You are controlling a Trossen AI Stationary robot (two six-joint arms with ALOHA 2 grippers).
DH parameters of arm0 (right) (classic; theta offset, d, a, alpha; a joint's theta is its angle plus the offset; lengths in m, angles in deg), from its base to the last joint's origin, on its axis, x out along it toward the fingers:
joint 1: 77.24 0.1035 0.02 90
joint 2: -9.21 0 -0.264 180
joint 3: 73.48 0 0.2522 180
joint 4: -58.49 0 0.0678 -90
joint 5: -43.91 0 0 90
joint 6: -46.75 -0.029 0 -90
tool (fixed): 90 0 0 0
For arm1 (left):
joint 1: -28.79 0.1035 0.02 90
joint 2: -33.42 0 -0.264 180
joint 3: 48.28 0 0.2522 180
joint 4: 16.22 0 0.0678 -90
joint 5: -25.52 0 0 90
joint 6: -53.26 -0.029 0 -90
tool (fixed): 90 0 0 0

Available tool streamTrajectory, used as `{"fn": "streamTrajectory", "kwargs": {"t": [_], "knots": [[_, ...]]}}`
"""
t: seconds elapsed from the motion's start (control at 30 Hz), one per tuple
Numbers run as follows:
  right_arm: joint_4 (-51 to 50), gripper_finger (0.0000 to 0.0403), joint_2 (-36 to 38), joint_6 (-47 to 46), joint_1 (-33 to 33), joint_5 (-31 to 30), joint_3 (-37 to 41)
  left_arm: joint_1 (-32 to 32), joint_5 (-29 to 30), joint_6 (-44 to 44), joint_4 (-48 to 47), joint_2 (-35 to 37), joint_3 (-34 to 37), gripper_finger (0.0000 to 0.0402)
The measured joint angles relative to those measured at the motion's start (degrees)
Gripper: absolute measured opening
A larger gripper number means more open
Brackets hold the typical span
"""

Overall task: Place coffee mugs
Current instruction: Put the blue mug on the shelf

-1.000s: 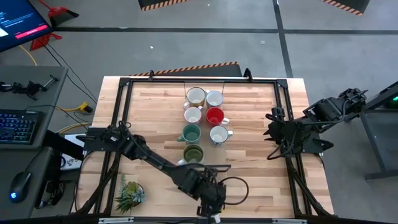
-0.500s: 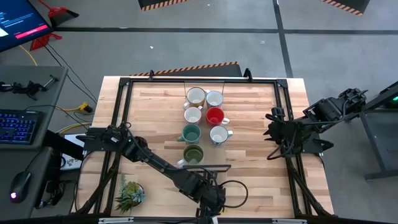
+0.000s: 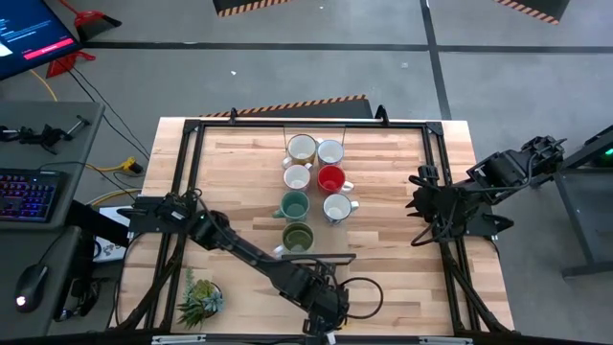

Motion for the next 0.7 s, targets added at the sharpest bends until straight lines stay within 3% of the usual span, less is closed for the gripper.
{"fn": "streamTrajectory", "kwargs": {"t": [0.7], "knots": [[0.0,0.0071,0.0,0.0,0.0,0.0,0.0,1.0,0.0,-0.4,0.0,-0.5,0.0,0.0034]]}}
